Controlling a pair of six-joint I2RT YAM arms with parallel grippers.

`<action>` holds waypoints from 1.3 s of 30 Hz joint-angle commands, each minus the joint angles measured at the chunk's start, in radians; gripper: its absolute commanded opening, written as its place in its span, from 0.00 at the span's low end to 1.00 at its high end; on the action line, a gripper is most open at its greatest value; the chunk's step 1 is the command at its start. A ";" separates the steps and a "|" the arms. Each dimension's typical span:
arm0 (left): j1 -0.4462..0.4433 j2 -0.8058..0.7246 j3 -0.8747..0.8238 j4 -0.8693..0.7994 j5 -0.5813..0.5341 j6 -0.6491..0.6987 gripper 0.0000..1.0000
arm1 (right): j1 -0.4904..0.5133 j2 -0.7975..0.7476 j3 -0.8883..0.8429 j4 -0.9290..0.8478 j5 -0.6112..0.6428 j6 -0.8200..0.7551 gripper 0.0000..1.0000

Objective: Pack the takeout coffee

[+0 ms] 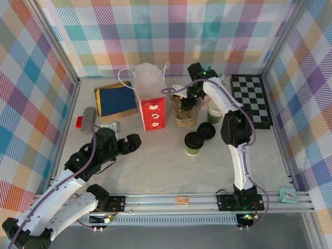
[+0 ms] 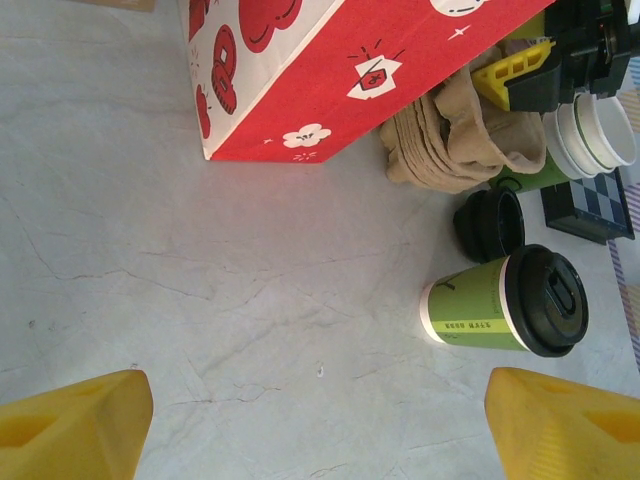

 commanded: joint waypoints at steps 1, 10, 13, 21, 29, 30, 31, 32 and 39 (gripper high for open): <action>0.018 -0.009 0.000 0.019 0.010 0.017 0.86 | -0.001 -0.015 -0.012 0.000 -0.018 -0.021 0.46; 0.023 -0.012 0.006 0.014 0.010 0.022 0.86 | 0.014 -0.056 -0.043 0.015 -0.013 -0.016 0.39; 0.023 -0.016 0.014 0.006 0.007 0.027 0.86 | 0.022 -0.082 -0.056 0.025 -0.010 -0.009 0.38; 0.023 -0.028 0.036 -0.009 0.000 0.034 0.86 | 0.049 -0.176 -0.070 0.022 0.027 0.027 0.35; 0.025 -0.041 0.064 -0.024 -0.004 0.041 0.86 | 0.087 -0.362 -0.229 0.104 0.107 0.168 0.35; 0.025 -0.041 0.071 -0.028 -0.002 0.045 0.86 | 0.096 -0.399 -0.272 0.135 0.125 0.192 0.35; 0.025 -0.037 0.080 -0.032 -0.002 0.049 0.86 | 0.109 -0.431 -0.306 0.167 0.156 0.223 0.35; 0.024 -0.032 0.087 -0.035 -0.002 0.052 0.86 | 0.118 -0.456 -0.326 0.179 0.177 0.247 0.35; 0.024 0.038 0.185 -0.015 -0.010 0.068 0.86 | 0.162 -0.582 -0.356 0.121 0.257 0.517 0.36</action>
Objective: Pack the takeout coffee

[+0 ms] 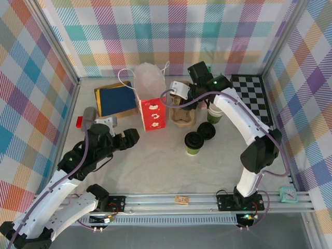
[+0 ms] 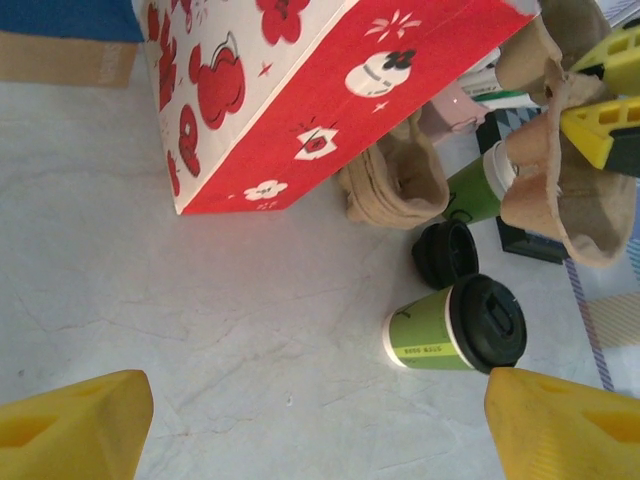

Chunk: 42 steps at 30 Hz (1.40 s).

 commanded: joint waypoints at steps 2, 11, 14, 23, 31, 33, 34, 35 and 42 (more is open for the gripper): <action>0.013 0.072 0.110 0.015 -0.021 0.024 0.86 | 0.017 -0.087 -0.015 -0.029 0.044 0.248 0.34; 0.092 0.446 0.468 -0.081 -0.064 0.013 0.86 | 0.060 -0.333 -0.190 0.055 0.078 0.398 0.32; 0.133 0.576 0.578 -0.101 -0.097 0.037 0.85 | 0.061 -0.384 -0.206 0.038 0.085 0.437 0.32; 0.183 0.896 0.853 -0.204 -0.193 0.127 0.81 | 0.074 -0.515 -0.296 0.037 0.097 0.486 0.30; 0.197 0.954 0.887 -0.220 -0.192 0.132 0.46 | 0.089 -0.560 -0.324 0.028 0.119 0.490 0.29; 0.197 0.952 0.884 -0.224 -0.189 0.137 0.38 | 0.097 -0.561 -0.322 0.025 0.121 0.494 0.28; 0.197 0.951 0.887 -0.226 -0.186 0.142 0.34 | 0.100 -0.560 -0.320 0.024 0.124 0.495 0.28; 0.196 0.951 0.888 -0.232 -0.186 0.146 0.28 | 0.106 -0.559 -0.318 0.025 0.133 0.498 0.28; 0.193 0.905 0.895 -0.295 -0.168 0.174 0.03 | 0.139 -0.566 -0.287 -0.010 0.154 0.513 0.27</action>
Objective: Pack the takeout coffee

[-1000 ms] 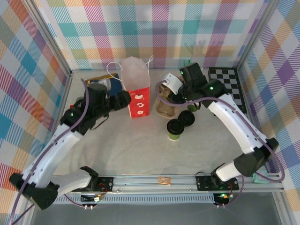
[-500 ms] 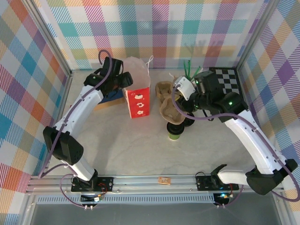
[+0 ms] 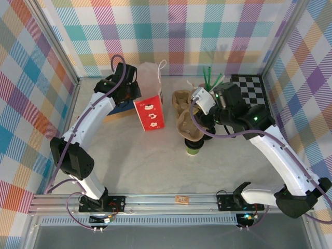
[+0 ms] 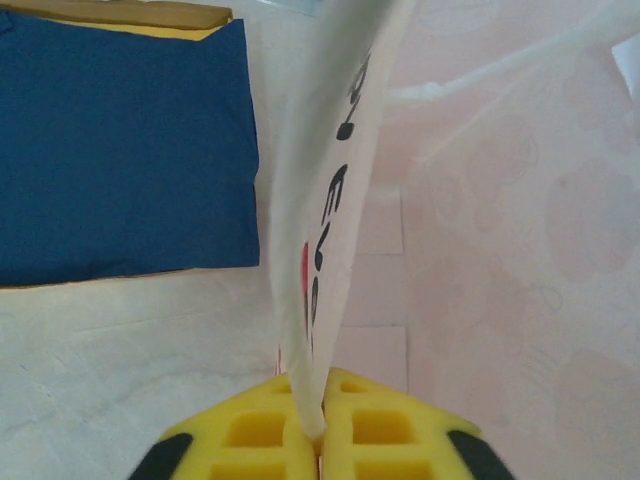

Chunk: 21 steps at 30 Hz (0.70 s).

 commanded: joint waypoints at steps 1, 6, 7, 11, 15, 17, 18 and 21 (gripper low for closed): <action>0.003 -0.063 0.024 -0.068 0.005 0.025 0.02 | 0.017 -0.025 0.040 -0.029 0.018 0.025 0.27; -0.019 -0.175 -0.062 -0.088 0.016 0.008 0.00 | 0.053 -0.039 0.073 -0.057 0.055 0.030 0.26; -0.026 -0.201 -0.089 -0.087 0.021 0.000 0.00 | 0.060 -0.041 0.081 -0.066 0.059 0.032 0.26; -0.058 -0.332 -0.221 -0.075 0.046 -0.048 0.01 | 0.110 -0.048 0.114 -0.092 0.093 0.043 0.25; -0.103 -0.461 -0.332 -0.081 0.023 -0.107 0.01 | 0.157 -0.046 0.153 -0.129 0.130 0.046 0.25; -0.142 -0.515 -0.365 -0.099 -0.013 -0.139 0.02 | 0.177 -0.047 0.176 -0.141 0.141 0.048 0.25; -0.163 -0.542 -0.377 -0.116 -0.035 -0.162 0.03 | 0.187 -0.048 0.191 -0.149 0.148 0.048 0.25; -0.227 -0.602 -0.385 -0.174 -0.090 -0.223 0.01 | 0.207 -0.046 0.239 -0.179 0.165 0.061 0.25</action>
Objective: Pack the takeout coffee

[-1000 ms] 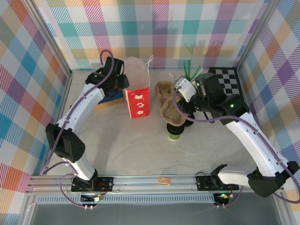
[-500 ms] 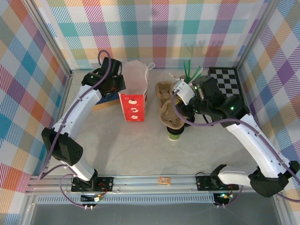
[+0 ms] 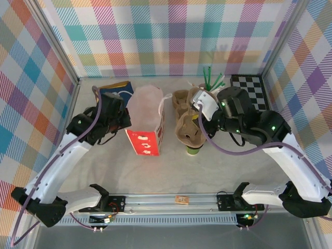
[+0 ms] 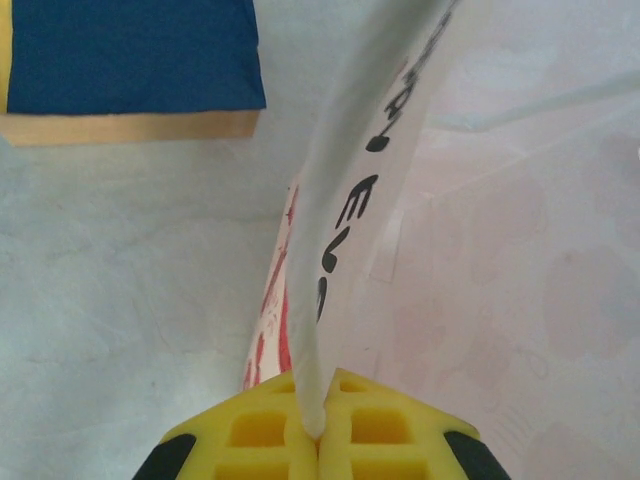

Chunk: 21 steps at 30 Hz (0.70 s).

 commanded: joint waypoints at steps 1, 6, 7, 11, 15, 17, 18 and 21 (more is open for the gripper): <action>-0.068 -0.069 -0.010 -0.077 -0.088 -0.106 0.00 | 0.021 -0.011 0.066 -0.046 0.035 0.036 0.25; -0.195 -0.112 -0.026 -0.137 -0.174 -0.218 0.00 | 0.048 -0.022 0.099 -0.048 0.015 0.075 0.25; -0.222 -0.113 -0.030 -0.150 -0.197 -0.237 0.00 | 0.053 -0.021 0.109 -0.054 0.008 0.080 0.25; -0.293 -0.124 -0.067 -0.157 -0.252 -0.308 0.00 | 0.060 -0.014 0.127 -0.063 -0.002 0.095 0.25; -0.332 -0.109 -0.089 -0.154 -0.279 -0.352 0.00 | 0.065 -0.002 0.134 -0.064 -0.017 0.110 0.25; -0.339 -0.096 -0.090 -0.153 -0.278 -0.362 0.00 | 0.069 0.008 0.142 -0.067 -0.019 0.115 0.24; -0.342 -0.091 -0.092 -0.149 -0.277 -0.367 0.00 | 0.071 0.014 0.147 -0.067 -0.019 0.115 0.24; -0.350 -0.083 -0.096 -0.139 -0.275 -0.380 0.01 | 0.077 0.044 0.179 -0.070 -0.022 0.097 0.24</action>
